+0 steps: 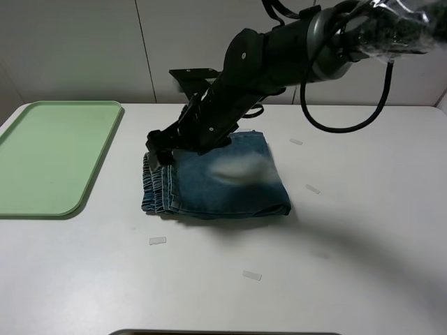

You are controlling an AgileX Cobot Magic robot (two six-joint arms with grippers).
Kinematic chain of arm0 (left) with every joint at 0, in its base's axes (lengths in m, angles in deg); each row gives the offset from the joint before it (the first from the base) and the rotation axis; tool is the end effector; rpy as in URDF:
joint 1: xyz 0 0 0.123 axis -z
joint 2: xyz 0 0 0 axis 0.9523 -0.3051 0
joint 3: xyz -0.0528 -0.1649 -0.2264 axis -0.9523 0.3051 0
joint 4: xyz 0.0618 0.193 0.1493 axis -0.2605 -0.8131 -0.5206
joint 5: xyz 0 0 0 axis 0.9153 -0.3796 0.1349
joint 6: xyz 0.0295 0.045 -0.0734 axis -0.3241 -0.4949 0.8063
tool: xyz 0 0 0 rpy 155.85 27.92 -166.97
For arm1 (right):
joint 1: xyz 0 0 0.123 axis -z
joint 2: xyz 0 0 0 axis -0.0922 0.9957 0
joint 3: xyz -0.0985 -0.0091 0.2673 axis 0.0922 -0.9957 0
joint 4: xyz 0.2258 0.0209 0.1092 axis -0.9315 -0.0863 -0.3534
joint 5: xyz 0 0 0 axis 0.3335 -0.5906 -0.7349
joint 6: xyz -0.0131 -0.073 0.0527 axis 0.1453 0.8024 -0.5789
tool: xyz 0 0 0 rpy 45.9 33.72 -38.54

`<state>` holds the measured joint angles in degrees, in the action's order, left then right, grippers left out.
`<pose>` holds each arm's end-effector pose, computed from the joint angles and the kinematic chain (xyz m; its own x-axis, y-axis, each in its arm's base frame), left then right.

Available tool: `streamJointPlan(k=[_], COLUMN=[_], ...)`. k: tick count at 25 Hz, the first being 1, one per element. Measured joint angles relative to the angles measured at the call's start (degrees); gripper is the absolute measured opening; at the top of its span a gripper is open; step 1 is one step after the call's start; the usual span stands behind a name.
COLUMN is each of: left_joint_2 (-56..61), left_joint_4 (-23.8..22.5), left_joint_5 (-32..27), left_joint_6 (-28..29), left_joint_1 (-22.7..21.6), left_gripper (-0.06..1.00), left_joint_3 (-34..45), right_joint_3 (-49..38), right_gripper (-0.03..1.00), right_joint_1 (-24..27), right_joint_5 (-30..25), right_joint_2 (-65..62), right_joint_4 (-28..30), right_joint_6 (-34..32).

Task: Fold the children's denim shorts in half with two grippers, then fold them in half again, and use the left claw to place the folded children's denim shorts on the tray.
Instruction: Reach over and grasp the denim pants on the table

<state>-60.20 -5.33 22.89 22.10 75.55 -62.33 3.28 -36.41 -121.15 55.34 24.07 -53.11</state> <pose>-0.0070 -0.0050 0.2724 -0.3914 0.4774 -0.7867 0.3216 0.8719 0.3692 0.3093 0.3050 0.1685 -0.7477 -0.4691 -0.4699 -0.6307 0.7231 0.2817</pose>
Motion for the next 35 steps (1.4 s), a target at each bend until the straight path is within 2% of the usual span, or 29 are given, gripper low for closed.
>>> streamJointPlan(k=[3,6,12,16,24,30,35], left_joint_2=[0.0,0.0,0.0,0.0,0.0,0.0,0.0], left_joint_4=[0.0,0.0,0.0,0.0,0.0,0.0,0.0], left_joint_5=[0.0,0.0,0.0,0.0,0.1,0.1,0.1], left_joint_6=[0.0,0.0,0.0,0.0,0.0,0.0,0.0], left_joint_1=[0.0,0.0,0.0,0.0,0.0,0.0,0.0], left_gripper=[0.97,0.97,0.97,0.97,0.97,0.97,0.97], left_joint_3=[0.0,0.0,0.0,0.0,0.0,0.0,0.0], right_joint_3=[-0.7,-2.6,-9.4,-15.7,-29.2,-36.4,-41.1], right_gripper=[0.69,0.69,0.69,0.69,0.69,0.69,0.69], right_joint_1=[3.7,7.8,16.3,22.1,32.0,33.0,33.0], right_joint_5=[0.1,0.8,0.9,0.8,-1.0,-3.1,-7.7], right_joint_2=[-1.6,-4.8,-14.2,-22.4,-43.4,-62.4,-79.3], right_joint_4=[4.1,10.5,27.7,34.8,36.0,34.9,32.9], right_joint_6=[0.0,-0.5,-10.8,-16.5,-17.4,-17.4,-17.4])
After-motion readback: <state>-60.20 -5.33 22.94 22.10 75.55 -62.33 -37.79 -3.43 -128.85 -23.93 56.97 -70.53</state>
